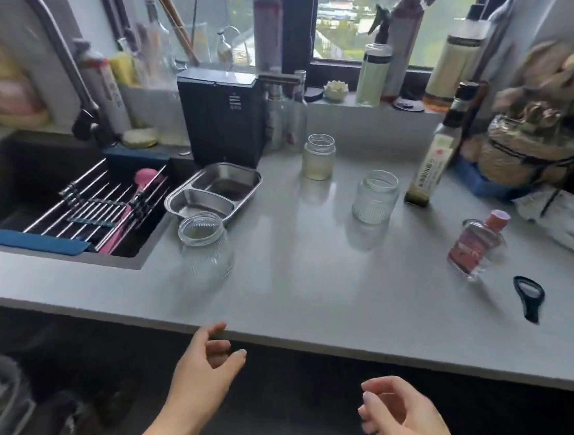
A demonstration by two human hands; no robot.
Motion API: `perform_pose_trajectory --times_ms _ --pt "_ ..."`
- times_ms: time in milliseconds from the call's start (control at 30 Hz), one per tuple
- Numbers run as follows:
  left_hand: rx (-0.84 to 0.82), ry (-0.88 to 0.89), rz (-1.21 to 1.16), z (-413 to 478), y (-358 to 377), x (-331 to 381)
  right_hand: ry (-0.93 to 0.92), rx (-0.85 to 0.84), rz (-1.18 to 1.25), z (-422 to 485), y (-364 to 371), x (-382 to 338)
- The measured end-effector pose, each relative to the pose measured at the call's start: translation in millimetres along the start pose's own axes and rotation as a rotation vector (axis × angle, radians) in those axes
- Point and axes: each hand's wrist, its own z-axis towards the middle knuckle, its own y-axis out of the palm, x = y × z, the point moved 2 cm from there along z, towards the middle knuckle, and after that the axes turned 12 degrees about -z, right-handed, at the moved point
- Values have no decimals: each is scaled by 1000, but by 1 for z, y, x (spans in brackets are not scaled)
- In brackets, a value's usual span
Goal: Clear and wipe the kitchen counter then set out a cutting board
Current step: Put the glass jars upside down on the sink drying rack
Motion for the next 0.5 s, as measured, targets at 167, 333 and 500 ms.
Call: perform_pose_trajectory --times_ms 167,333,500 --pt "260 15 92 54 -8 18 -65 -4 24 80 -2 -27" --pt "491 43 165 107 -6 38 -4 284 59 156 -43 -35" --pt "437 114 18 143 5 38 -13 437 -14 223 -66 -43"
